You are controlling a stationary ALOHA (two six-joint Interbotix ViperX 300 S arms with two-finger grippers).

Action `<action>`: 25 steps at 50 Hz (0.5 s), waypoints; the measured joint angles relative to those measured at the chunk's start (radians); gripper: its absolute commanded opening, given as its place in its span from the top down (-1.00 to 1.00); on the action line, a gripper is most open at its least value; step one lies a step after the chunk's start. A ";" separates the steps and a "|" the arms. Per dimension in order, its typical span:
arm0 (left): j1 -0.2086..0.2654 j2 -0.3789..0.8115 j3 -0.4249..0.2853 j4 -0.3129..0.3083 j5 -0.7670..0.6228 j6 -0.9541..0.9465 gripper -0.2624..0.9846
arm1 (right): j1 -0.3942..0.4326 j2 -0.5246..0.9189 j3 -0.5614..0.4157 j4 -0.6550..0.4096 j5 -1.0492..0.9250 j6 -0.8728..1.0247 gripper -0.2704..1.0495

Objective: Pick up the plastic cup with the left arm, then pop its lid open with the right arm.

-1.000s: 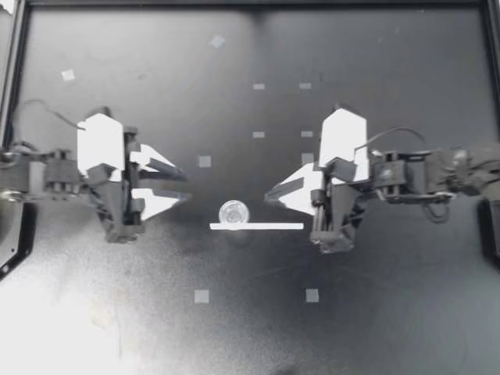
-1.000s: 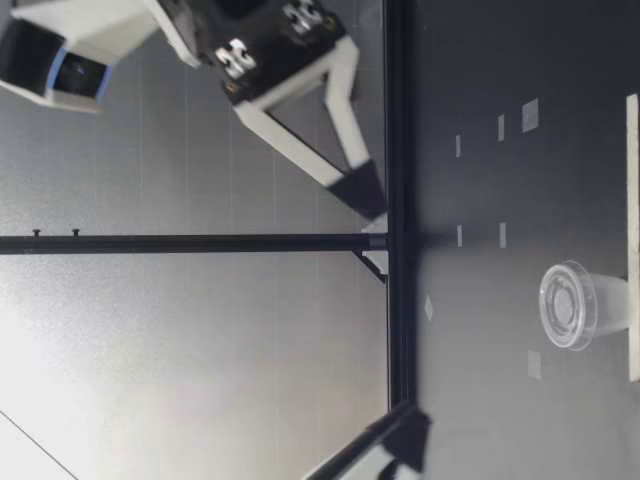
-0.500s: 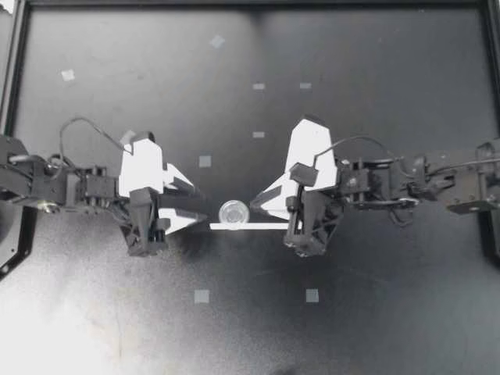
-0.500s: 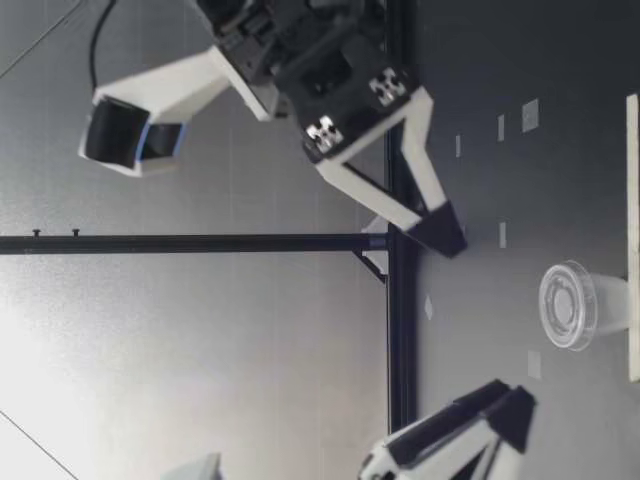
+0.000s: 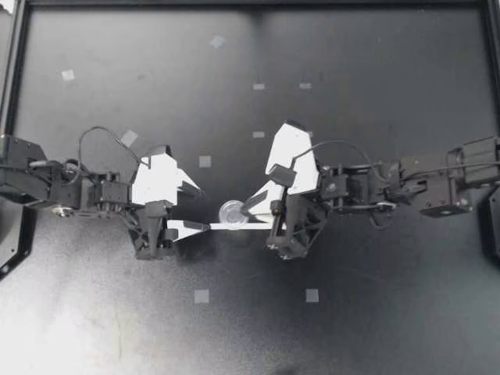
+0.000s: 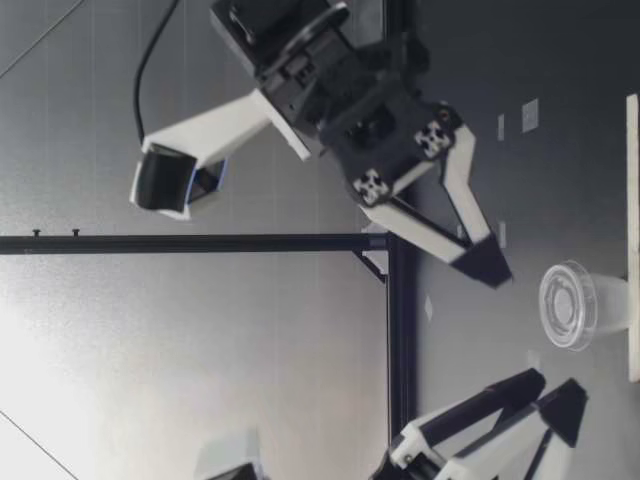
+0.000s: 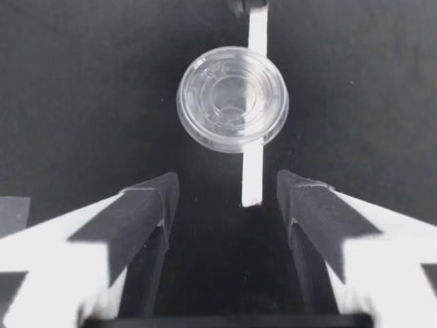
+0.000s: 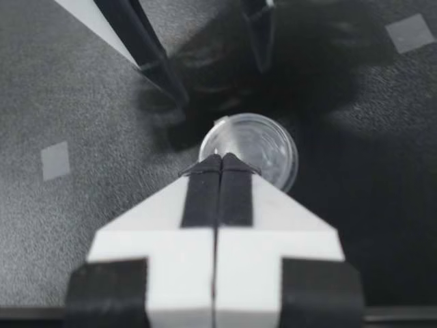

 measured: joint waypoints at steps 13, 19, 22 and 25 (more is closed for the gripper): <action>-0.002 0.052 -0.032 -0.002 -0.003 0.000 -0.36 | 0.003 0.029 -0.018 -0.002 0.000 0.000 0.71; -0.002 0.061 -0.044 0.000 -0.009 0.000 -0.36 | 0.003 0.028 -0.017 0.000 0.000 0.002 0.71; -0.002 0.066 -0.048 0.000 -0.017 0.000 -0.36 | 0.003 0.031 -0.017 -0.002 0.000 0.002 0.71; -0.002 0.074 -0.051 -0.002 -0.023 0.000 -0.36 | 0.002 0.034 -0.017 -0.002 0.000 0.002 0.71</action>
